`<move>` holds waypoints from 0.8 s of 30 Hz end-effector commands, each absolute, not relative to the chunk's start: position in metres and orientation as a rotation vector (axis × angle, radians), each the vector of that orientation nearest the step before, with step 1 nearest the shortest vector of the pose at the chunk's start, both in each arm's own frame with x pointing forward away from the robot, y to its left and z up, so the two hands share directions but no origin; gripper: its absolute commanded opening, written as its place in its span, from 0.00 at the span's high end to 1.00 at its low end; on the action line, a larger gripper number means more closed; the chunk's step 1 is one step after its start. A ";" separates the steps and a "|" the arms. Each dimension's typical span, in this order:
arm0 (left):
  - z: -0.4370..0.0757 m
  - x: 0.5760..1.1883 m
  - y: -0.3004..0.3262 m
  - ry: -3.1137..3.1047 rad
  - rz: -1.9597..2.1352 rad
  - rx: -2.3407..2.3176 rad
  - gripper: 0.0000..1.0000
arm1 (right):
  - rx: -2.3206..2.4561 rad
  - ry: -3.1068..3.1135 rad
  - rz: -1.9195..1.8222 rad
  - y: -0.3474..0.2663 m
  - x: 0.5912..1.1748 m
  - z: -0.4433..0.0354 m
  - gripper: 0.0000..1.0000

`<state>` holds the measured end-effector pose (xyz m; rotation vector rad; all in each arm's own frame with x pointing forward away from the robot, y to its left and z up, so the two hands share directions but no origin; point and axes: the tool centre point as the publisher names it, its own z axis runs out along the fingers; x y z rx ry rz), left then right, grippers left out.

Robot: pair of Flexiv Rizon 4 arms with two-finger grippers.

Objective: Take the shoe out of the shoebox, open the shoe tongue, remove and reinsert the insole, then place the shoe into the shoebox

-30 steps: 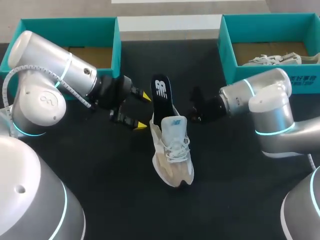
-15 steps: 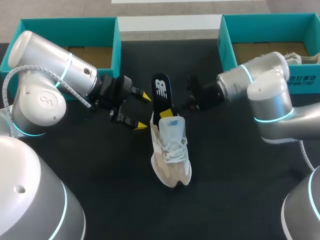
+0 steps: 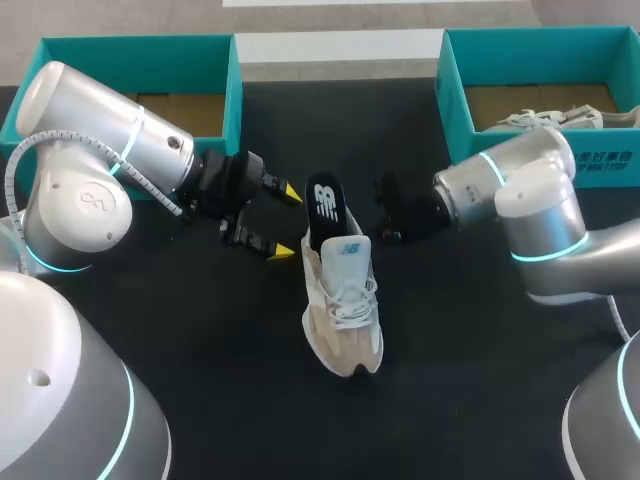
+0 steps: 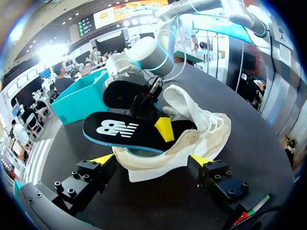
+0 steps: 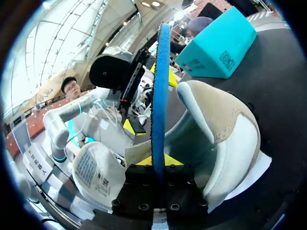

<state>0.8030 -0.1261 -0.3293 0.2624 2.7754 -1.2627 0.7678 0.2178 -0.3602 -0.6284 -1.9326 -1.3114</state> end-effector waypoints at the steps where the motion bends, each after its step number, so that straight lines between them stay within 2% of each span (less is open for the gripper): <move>1: -0.329 0.803 -0.126 2.777 -1.260 0.263 0.00 | -0.648 -1.935 -1.326 0.219 0.757 -0.363 1.00; 3: -0.329 0.803 -0.126 2.777 -1.260 0.263 0.00 | -0.643 -1.952 -1.318 0.219 0.760 -0.360 1.00; 4: -0.329 0.803 -0.126 2.777 -1.260 0.263 0.00 | -0.637 -1.965 -1.317 0.219 0.763 -0.358 0.95; 5: -0.329 0.803 -0.126 2.777 -1.260 0.263 0.00 | -0.633 -1.978 -1.321 0.219 0.765 -0.355 0.79; 6: -0.329 0.803 -0.126 2.777 -1.260 0.263 0.00 | -0.622 -1.989 -1.322 0.219 0.768 -0.352 0.72; 11: -0.329 0.803 -0.126 2.777 -1.260 0.263 0.00 | -0.587 -2.042 -1.320 0.220 0.781 -0.339 0.70; 18: -0.329 0.803 -0.126 2.777 -1.260 0.263 0.00 | -0.537 -2.078 -1.311 0.223 0.800 -0.331 0.73; 19: -0.329 0.803 -0.126 2.777 -1.260 0.263 0.00 | -0.532 -2.079 -1.303 0.223 0.801 -0.332 0.77; 22: -0.329 0.803 -0.126 2.777 -1.260 0.263 0.00 | -0.534 -2.063 -1.279 0.223 0.801 -0.337 1.00; 24: -0.329 0.803 -0.126 2.777 -1.260 0.263 0.00 | -0.547 -2.050 -1.250 0.223 0.797 -0.341 1.00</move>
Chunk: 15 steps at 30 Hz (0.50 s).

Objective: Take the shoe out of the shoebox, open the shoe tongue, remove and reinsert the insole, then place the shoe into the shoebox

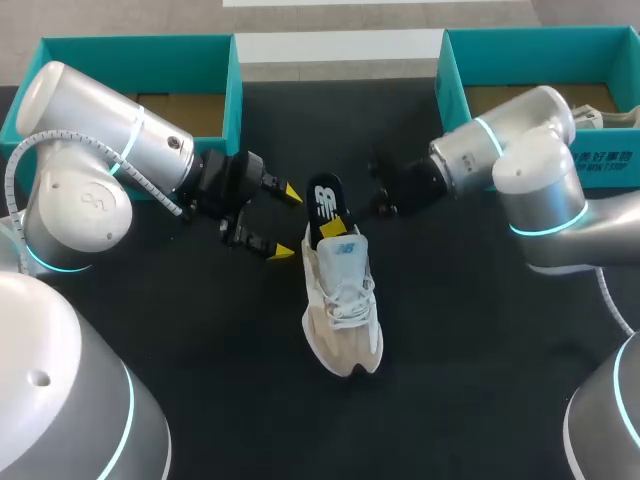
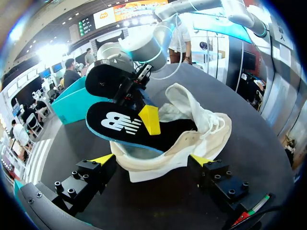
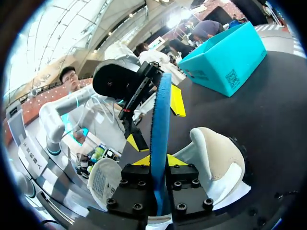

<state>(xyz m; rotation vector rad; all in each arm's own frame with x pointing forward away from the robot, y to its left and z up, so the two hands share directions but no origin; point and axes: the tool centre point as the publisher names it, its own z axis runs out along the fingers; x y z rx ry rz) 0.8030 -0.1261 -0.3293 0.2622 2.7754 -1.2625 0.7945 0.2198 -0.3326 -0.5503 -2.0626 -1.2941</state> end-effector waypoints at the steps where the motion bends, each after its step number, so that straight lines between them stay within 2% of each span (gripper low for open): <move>1: -0.329 0.803 -0.126 2.777 -1.260 0.263 0.00 | -0.559 -2.048 -1.233 0.223 0.794 -0.343 1.00; 15: -0.329 0.803 -0.126 2.777 -1.260 0.263 0.00 | -0.675 -1.968 -1.135 0.219 0.757 -0.356 1.00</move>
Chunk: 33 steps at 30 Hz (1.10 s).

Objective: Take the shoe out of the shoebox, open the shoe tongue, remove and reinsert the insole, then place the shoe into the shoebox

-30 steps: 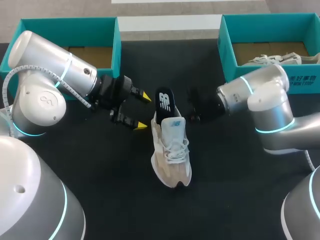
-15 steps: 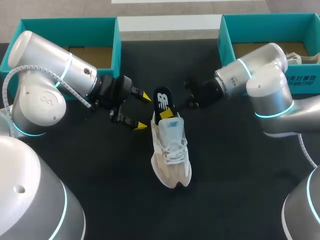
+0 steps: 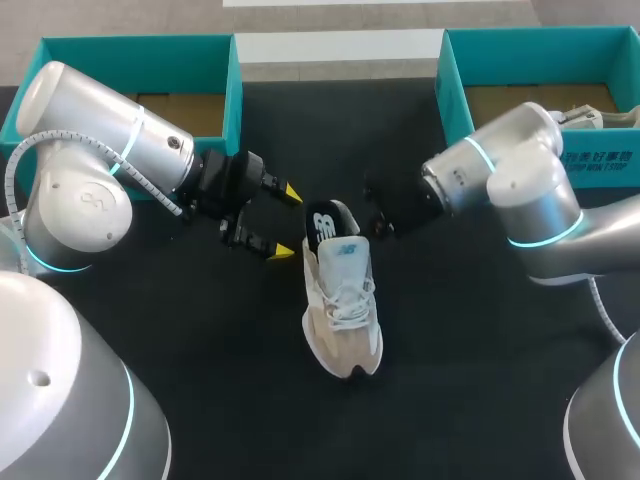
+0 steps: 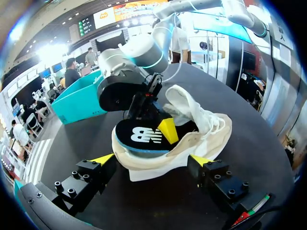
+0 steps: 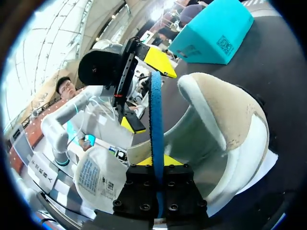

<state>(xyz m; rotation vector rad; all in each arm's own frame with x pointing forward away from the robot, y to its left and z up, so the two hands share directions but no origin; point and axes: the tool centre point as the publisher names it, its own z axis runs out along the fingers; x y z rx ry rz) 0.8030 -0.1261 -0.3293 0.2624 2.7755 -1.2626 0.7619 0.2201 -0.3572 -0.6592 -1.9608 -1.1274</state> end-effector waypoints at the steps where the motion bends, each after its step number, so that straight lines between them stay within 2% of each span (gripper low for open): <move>1: -0.329 0.803 -0.126 2.777 -1.260 0.263 0.00 | -0.674 -1.977 -1.140 0.219 0.759 -0.354 1.00; 2: -0.329 0.803 -0.126 2.777 -1.260 0.263 0.00 | -0.671 -1.986 -1.142 0.219 0.761 -0.352 0.95; 3: -0.329 0.803 -0.126 2.777 -1.260 0.263 0.00 | -0.669 -1.998 -1.147 0.219 0.764 -0.350 0.84; 4: -0.329 0.803 -0.126 2.777 -1.260 0.263 0.00 | -0.666 -2.008 -1.149 0.218 0.767 -0.347 0.78; 6: -0.329 0.803 -0.126 2.777 -1.260 0.263 0.00 | -0.658 -2.028 -1.145 0.218 0.772 -0.343 0.70; 9: -0.329 0.803 -0.126 2.777 -1.260 0.263 0.00 | -0.649 -2.050 -1.148 0.217 0.779 -0.338 0.67; 11: -0.329 0.803 -0.126 2.777 -1.260 0.263 0.00 | -0.638 -2.062 -1.154 0.218 0.784 -0.335 0.67; 14: -0.329 0.803 -0.126 2.777 -1.260 0.263 0.00 | -0.625 -2.075 -1.146 0.219 0.792 -0.336 0.73; 15: -0.329 0.803 -0.126 2.777 -1.260 0.263 0.00 | -0.623 -2.077 -1.139 0.219 0.793 -0.337 0.80; 17: -0.329 0.803 -0.126 2.777 -1.260 0.263 0.00 | -0.625 -2.076 -1.129 0.218 0.795 -0.340 1.00; 32: -0.329 0.803 -0.126 2.777 -1.260 0.263 0.00 | -0.720 -2.004 -1.052 0.220 0.761 -0.359 1.00; 33: -0.329 0.803 -0.126 2.777 -1.260 0.263 0.00 | -0.719 -2.015 -1.061 0.220 0.764 -0.356 0.85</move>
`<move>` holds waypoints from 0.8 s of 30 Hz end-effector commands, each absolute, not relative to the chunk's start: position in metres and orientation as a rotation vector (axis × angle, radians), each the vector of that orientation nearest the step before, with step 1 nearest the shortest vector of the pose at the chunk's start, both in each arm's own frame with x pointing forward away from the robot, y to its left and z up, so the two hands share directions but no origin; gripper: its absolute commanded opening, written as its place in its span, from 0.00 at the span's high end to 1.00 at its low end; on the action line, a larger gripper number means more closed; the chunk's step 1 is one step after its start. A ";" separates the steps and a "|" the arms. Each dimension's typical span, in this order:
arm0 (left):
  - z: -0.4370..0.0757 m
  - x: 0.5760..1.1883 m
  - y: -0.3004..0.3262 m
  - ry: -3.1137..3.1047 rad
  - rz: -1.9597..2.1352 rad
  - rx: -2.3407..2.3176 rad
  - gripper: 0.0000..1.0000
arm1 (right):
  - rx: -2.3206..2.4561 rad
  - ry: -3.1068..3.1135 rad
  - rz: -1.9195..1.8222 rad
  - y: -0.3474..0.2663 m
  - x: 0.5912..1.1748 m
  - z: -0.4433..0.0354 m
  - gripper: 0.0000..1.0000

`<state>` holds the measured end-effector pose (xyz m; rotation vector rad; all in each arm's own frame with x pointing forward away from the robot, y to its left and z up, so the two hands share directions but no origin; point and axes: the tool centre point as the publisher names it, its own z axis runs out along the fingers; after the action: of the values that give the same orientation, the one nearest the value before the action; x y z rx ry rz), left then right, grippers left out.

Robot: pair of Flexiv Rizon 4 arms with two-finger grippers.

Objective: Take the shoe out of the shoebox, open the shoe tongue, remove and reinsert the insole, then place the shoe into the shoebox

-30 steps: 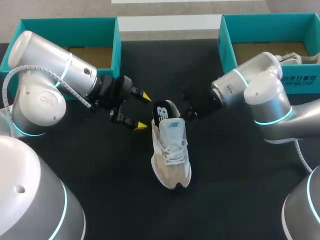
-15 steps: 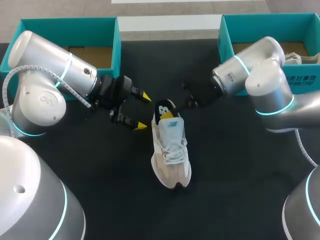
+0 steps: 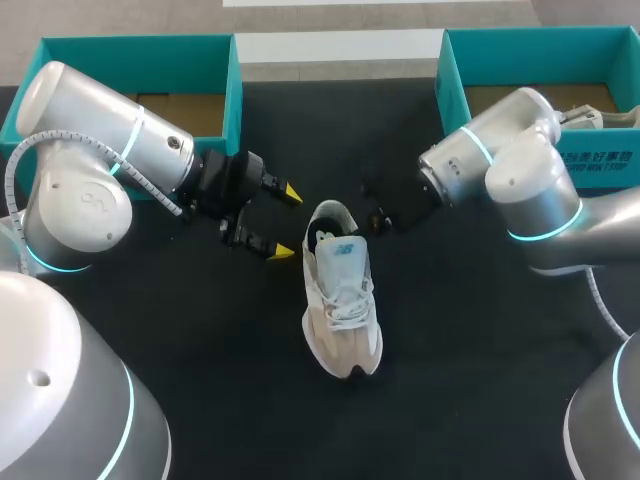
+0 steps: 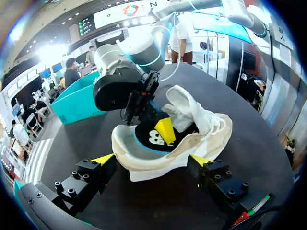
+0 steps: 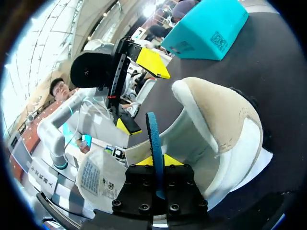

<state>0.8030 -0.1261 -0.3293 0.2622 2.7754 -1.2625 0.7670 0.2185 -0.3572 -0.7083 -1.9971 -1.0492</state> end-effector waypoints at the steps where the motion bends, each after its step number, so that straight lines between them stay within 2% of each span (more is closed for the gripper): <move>1: -0.329 0.803 -0.126 2.777 -1.260 0.263 0.00 | -0.717 -2.019 -1.064 0.220 0.765 -0.354 0.74; 2: -0.329 0.803 -0.126 2.777 -1.260 0.263 0.00 | -0.714 -2.033 -1.060 0.220 0.767 -0.351 0.67; 4: -0.329 0.803 -0.126 2.777 -1.260 0.263 0.00 | -0.706 -2.054 -1.061 0.221 0.770 -0.343 0.62; 24: -0.329 0.803 -0.126 2.777 -1.260 0.263 0.00 | -0.611 -2.230 -1.087 0.221 0.806 -0.291 0.54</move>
<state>0.8030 -0.1261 -0.3293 0.2624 2.7755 -1.2625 0.8032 0.2233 -0.3006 -0.6145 -2.2172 -1.1016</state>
